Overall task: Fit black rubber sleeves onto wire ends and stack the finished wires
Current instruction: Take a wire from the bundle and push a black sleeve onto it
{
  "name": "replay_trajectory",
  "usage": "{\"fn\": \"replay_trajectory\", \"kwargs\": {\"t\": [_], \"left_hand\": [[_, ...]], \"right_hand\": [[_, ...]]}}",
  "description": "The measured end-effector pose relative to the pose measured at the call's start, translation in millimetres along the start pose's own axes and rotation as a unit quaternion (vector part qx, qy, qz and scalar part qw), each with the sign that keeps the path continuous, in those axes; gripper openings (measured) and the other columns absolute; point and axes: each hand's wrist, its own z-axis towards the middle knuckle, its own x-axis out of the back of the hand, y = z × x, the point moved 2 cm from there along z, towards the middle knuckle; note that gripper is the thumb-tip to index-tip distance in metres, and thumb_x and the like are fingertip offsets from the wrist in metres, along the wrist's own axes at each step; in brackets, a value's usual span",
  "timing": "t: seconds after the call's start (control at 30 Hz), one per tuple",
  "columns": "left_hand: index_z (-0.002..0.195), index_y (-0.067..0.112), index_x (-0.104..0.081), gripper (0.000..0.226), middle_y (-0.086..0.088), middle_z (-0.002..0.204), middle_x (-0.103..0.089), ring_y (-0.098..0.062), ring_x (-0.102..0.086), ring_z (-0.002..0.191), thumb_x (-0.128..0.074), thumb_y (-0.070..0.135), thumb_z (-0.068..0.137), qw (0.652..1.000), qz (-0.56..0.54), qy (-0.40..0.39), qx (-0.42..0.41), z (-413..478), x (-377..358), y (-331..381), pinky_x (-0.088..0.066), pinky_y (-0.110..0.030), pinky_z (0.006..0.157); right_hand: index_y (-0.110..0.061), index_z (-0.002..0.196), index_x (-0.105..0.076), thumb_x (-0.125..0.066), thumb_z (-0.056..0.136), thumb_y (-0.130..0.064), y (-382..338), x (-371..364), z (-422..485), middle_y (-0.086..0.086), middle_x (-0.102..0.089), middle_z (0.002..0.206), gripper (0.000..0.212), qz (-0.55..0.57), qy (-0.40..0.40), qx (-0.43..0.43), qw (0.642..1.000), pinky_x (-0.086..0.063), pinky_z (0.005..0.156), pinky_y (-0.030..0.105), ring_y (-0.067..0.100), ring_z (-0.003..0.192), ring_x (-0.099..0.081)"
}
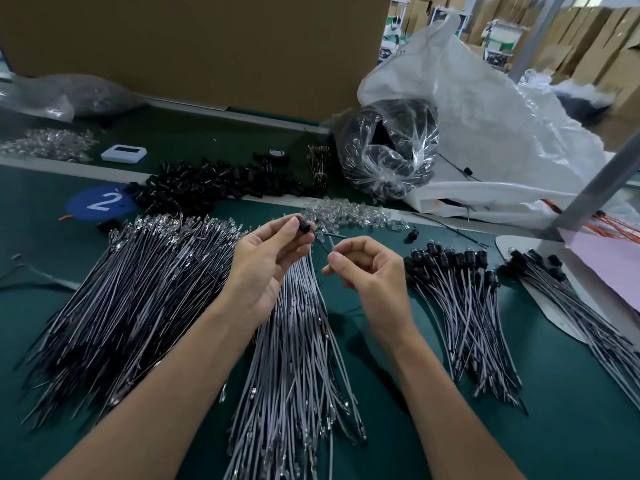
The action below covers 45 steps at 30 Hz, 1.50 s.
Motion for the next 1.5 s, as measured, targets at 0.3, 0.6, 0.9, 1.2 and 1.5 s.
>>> {"fn": "replay_trajectory", "kwargs": {"t": [0.3, 0.6, 0.9, 1.2, 1.5], "left_hand": [[0.099, 0.004, -0.068, 0.013, -0.01, 0.088, -0.075, -0.014, -0.071, 0.076, -0.062, 0.007, 0.088, 0.999, 0.034, -0.029, -0.017, 0, 0, -1, -0.057, -0.02, 0.068], [0.1, 0.004, -0.068, 0.028, -0.011, 0.091, -0.074, -0.016, -0.071, 0.079, -0.068, 0.014, 0.074, 0.998, 0.035, -0.04, -0.029, 0, 0, -3, -0.057, -0.021, 0.071], [0.098, 0.004, -0.069, 0.028, -0.009, 0.088, -0.076, -0.015, -0.072, 0.077, -0.07, 0.014, 0.072, 0.995, 0.067, -0.062, -0.037, -2, -4, -10, -0.057, -0.02, 0.069], [0.103, 0.004, -0.067, 0.038, -0.006, 0.081, -0.076, -0.015, -0.072, 0.074, -0.074, 0.017, 0.067, 0.992, 0.108, -0.065, -0.03, -4, -5, -11, -0.059, -0.026, 0.076], [0.087, 0.012, -0.073, 0.022, -0.004, 0.081, -0.074, -0.015, -0.068, 0.07, -0.076, 0.026, 0.07, 0.986, 0.157, -0.051, -0.038, -7, -3, -9, -0.054, -0.021, 0.059]], "right_hand": [[-0.009, 0.085, -0.067, -0.07, 0.085, -0.001, 0, 1, 0, 0.006, -0.072, 0.069, 0.009, -0.006, 0.003, -0.006, 1.0, -0.043, 0.054, 0.013, 0.008, 0.061, -0.067], [-0.012, 0.086, -0.067, -0.07, 0.086, -0.003, 2, 5, 2, 0.007, -0.073, 0.071, 0.009, 0.009, 0.042, 0.0, 0.999, -0.044, 0.057, 0.011, 0.008, 0.062, -0.067], [-0.01, 0.086, -0.066, -0.07, 0.086, 0.0, 4, 0, 1, 0.006, -0.072, 0.074, 0.011, -0.002, 0.043, 0.01, 0.999, -0.046, 0.058, 0.011, 0.015, 0.068, -0.071], [-0.009, 0.086, -0.065, -0.069, 0.086, 0.001, 3, -1, 1, 0.011, -0.073, 0.077, 0.011, -0.005, 0.046, 0.029, 0.998, -0.049, 0.06, 0.014, 0.016, 0.07, -0.072], [-0.02, 0.082, -0.064, -0.072, 0.084, 0.0, 7, -3, 1, 0.002, -0.073, 0.078, 0.021, -0.123, 0.034, 0.058, 0.99, -0.052, 0.065, 0.018, 0.015, 0.073, -0.073]]}}
